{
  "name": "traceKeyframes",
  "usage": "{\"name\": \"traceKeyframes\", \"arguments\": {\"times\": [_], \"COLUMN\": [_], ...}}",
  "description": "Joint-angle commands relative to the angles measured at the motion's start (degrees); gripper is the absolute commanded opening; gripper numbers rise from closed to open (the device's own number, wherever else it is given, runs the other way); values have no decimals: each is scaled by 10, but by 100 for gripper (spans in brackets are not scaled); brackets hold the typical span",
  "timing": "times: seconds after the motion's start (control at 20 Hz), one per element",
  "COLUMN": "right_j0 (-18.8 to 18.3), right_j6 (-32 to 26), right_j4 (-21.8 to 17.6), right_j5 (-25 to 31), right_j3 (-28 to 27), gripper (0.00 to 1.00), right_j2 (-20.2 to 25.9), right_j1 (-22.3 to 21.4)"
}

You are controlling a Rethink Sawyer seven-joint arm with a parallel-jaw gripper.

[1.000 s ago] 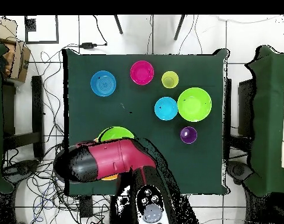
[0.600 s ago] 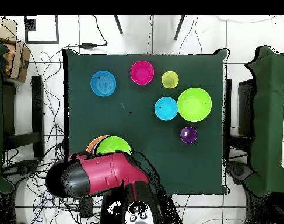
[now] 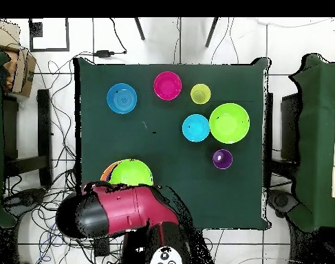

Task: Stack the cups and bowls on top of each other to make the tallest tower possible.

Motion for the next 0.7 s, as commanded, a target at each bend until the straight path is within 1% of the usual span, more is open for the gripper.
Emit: {"name": "traceKeyframes", "arguments": {"times": [0.05,0.25,0.35,0.7], "right_j0": [41,60,70,73], "right_j6": [114,116,116,96], "right_j4": [10,13,15,14], "right_j5": [4,28,26,20], "right_j3": [-10,-37,-44,-87], "gripper": [100,100,100,100], "right_j2": [-25,-38,-45,-54], "right_j1": [18,22,28,68]}}
